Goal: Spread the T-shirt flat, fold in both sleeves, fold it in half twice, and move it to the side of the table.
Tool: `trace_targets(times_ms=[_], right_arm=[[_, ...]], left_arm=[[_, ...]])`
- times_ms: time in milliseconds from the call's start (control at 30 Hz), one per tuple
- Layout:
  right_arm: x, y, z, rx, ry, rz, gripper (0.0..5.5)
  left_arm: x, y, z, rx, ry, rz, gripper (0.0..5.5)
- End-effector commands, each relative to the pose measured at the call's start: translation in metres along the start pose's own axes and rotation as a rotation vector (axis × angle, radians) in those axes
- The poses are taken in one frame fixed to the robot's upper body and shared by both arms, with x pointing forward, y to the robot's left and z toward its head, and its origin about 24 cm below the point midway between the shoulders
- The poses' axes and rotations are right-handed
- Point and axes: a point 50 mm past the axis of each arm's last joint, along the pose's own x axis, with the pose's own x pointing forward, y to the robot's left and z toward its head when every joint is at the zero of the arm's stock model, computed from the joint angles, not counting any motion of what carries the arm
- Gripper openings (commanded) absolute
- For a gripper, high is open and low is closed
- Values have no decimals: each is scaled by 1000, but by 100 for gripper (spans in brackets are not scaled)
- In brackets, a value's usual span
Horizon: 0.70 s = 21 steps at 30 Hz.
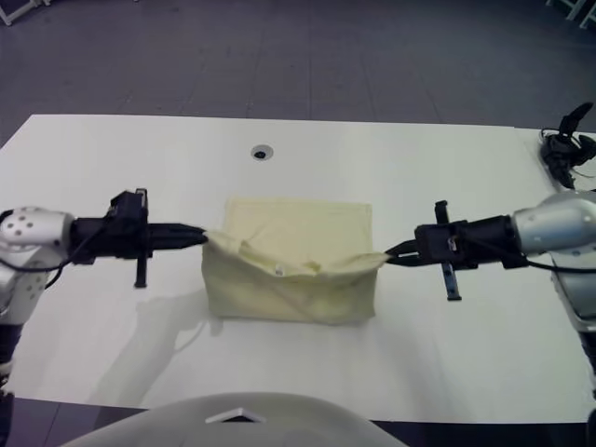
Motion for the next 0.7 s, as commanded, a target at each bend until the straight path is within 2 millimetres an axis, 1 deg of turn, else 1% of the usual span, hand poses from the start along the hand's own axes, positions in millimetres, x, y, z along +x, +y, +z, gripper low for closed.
trace_targets(times_ms=[33, 133, 233, 333, 467, 533, 633, 667, 700], right_arm=[[8, -22, -12, 41, 43, -50, 1], [17, -30, -20, 75, 69, -70, 1], [25, -35, -29, 100, 102, -103, 1], [35, -43, -31, 163, 81, -155, 1], [47, -54, -29, 236, 34, -209, 1], [52, -53, -34, 249, 64, -208, 1], [57, -53, -40, 271, 91, -233, 1], [59, -55, -40, 287, 77, -250, 37], [63, -57, -39, 319, 59, -269, 44]], left_arm=[[11, 26, -6, 33, 38, 140, 0], [19, 36, -13, 33, 65, 216, 0], [28, 38, -23, 43, 105, 222, 0], [35, 39, -31, 43, 122, 219, 0], [43, 36, -31, 41, 46, 204, 0], [48, 36, -35, 56, 54, 214, 0], [55, 42, -37, 81, 33, 277, 0], [57, 45, -37, 88, 24, 305, 0], [59, 47, -38, 89, 17, 337, 0]])
